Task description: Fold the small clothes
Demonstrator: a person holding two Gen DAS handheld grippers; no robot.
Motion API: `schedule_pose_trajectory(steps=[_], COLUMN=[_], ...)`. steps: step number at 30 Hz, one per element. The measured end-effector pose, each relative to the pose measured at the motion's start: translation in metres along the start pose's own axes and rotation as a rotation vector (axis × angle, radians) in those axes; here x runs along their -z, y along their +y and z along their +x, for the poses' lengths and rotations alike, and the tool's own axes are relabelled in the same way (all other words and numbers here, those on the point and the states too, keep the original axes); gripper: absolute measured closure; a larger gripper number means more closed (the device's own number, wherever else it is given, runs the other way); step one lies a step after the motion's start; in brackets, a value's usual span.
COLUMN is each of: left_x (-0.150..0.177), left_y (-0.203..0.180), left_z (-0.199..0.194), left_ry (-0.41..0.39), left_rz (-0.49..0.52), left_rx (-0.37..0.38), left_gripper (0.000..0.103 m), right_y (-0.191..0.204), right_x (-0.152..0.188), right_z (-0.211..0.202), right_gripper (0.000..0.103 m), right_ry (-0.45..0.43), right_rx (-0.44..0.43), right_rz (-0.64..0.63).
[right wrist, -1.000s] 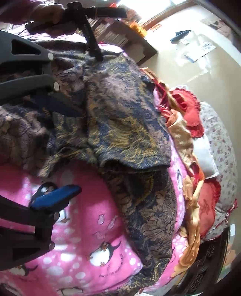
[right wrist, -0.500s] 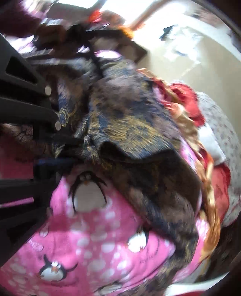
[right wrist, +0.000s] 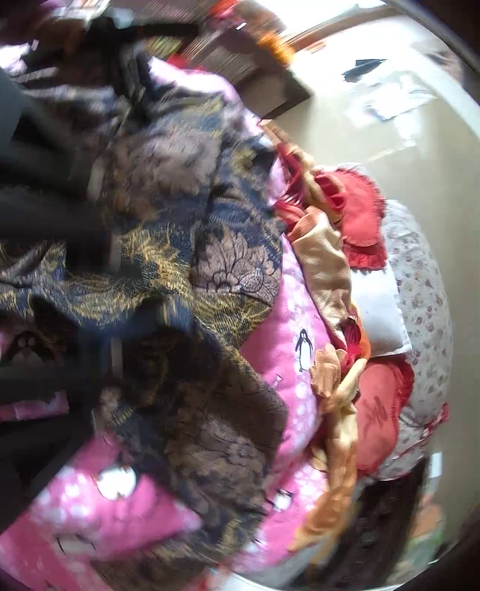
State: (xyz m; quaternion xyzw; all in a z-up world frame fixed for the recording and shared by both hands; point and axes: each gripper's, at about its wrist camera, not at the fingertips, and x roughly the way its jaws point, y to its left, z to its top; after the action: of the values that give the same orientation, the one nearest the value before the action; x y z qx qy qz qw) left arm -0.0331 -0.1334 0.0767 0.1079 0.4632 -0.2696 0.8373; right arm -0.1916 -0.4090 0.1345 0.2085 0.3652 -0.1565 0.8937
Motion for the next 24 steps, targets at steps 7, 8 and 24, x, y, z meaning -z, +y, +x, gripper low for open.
schedule_pose_trajectory(steps=[7, 8, 24], left_x=[-0.013, -0.013, 0.004], left_y=[0.010, 0.007, -0.011], left_z=[-0.015, -0.015, -0.012], left_ry=[-0.067, -0.064, -0.037], left_rz=[-0.082, -0.080, 0.003], left_rx=[0.028, 0.029, 0.036], left_gripper=[0.022, 0.022, 0.022], right_y=[0.028, 0.029, -0.120], right_x=[-0.040, -0.043, 0.037], right_z=[-0.023, -0.012, -0.050], right_gripper=[0.102, 0.102, 0.035], right_ry=[-0.099, -0.079, -0.114], right_rx=[-0.151, -0.138, 0.108], right_rz=[-0.031, -0.027, 0.403])
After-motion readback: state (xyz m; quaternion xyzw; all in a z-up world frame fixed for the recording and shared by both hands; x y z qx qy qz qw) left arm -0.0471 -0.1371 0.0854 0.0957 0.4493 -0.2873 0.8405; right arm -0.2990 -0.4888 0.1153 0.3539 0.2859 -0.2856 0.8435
